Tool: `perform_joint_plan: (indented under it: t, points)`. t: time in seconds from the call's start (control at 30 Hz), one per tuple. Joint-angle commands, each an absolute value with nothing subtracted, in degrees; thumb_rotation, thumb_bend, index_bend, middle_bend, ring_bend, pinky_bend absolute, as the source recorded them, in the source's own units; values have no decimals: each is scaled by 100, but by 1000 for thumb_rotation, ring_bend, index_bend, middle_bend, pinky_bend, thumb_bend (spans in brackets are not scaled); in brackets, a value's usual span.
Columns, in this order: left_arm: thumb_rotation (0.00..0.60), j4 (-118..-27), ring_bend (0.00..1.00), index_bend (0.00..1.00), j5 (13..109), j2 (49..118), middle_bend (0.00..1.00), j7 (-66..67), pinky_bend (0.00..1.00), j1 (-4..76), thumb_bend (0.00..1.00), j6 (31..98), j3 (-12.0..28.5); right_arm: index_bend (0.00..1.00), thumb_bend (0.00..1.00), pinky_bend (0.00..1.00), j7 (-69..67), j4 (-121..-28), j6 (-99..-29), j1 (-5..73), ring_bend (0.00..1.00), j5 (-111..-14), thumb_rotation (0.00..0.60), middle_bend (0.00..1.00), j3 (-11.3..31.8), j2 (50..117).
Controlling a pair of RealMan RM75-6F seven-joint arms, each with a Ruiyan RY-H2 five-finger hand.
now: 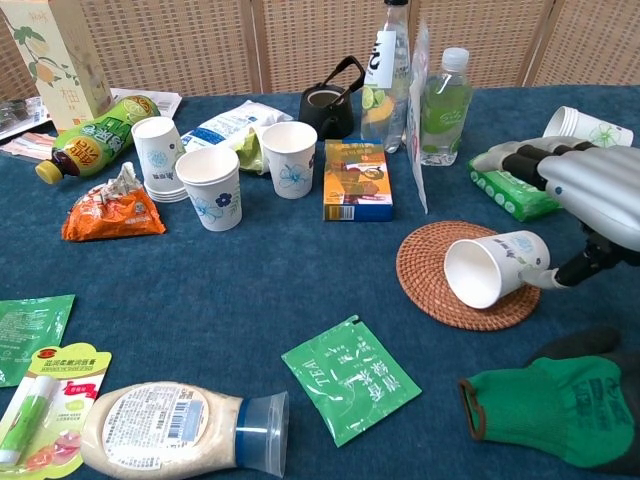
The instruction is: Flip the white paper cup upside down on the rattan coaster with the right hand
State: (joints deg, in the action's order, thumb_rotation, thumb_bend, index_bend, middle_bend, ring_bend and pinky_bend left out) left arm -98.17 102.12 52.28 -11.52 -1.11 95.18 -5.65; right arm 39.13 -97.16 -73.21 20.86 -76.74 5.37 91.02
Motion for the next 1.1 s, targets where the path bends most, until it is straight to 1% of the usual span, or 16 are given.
perform_joint_plan:
  t: [0.03,0.2,0.33,0.47,0.53,0.67,0.87,1.1]
  points:
    - [600,-9824,0,0,10210,5234,0,-1105,0,-117,334,9520,-563,112,247,0,3394,-9891,-6877,2229,0,-7546,600,0,575,8693]
    - [600,-9834,0,0,10222,5240,0,-1095,0,-113,333,9498,-577,119,248,0,3111,-9915,-6328,2439,0,-7309,600,0,576,8349]
    - [600,-9833,0,0,10221,5242,0,-1099,0,-111,334,9491,-579,132,259,0,3103,-9807,-6149,2564,0,-7214,600,0,581,8279]
    - [600,-9833,0,0,10210,5240,0,-1113,0,-107,334,9486,-576,180,260,0,3012,-9650,-6025,2653,0,-7111,600,0,585,8273]
    - [600,-9833,0,0,10211,5240,0,-1115,0,-103,333,9477,-578,197,262,0,2945,-9584,-6001,2677,0,-7090,600,0,586,8289]
    - [600,-9834,0,0,10215,5241,0,-1112,0,-105,334,9486,-578,272,272,0,2816,-9417,-5961,2729,0,-7095,600,0,567,8330]
    - [600,-9834,0,0,10228,5246,0,-1103,0,-102,333,9473,-588,330,288,0,2753,-9203,-5938,2787,0,-7065,600,0,536,8411]
    - [600,-9835,0,0,10213,5244,0,-1114,0,-97,333,9466,-584,409,315,0,2656,-8995,-6176,2758,0,-7275,600,0,482,8523]
